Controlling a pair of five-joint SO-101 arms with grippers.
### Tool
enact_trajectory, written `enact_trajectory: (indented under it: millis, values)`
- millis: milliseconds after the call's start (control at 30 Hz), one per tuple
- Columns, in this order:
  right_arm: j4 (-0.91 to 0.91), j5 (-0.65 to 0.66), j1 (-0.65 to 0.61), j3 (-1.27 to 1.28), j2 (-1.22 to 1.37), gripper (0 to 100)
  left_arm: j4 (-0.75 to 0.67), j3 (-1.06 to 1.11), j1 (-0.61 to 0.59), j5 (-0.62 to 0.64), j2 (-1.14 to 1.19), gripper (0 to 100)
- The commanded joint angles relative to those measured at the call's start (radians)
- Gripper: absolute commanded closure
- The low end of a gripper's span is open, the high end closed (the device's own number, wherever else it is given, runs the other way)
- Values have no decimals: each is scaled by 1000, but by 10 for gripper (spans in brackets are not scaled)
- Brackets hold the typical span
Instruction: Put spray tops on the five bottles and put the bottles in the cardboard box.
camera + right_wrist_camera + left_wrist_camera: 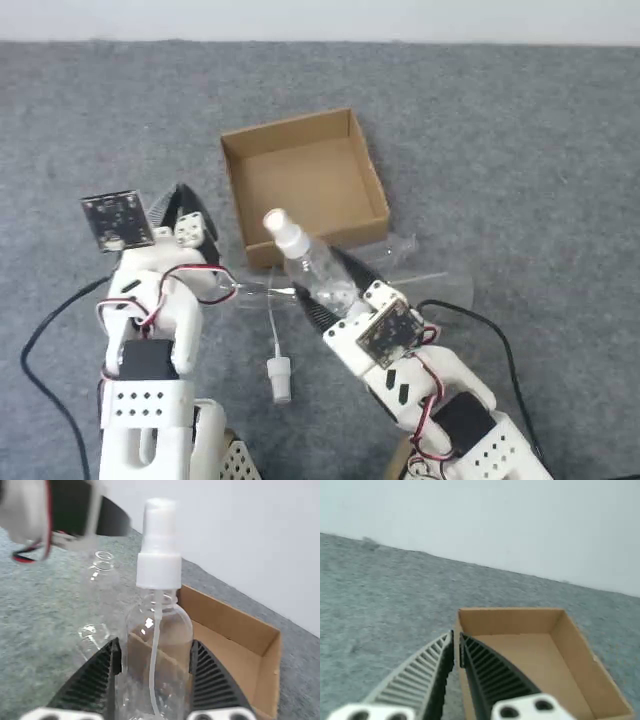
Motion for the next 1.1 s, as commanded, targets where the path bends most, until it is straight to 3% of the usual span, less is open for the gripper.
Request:
enact_trajectory:
  millis: [0, 267, 400, 1067]
  values:
    - [-27, 14, -68, -58, -18, 992, -34, -15, 104, -2, -15, 987]
    - [-28, 15, -82, -26, -16, 992, -29, 27, 325, -123, -15, 987]
    - [-24, 15, -82, -26, -16, 992, -29, 36, 381, -137, -15, 987]
    - [-31, 14, 2, -38, -16, 992, -28, -28, 101, -129, -15, 987]
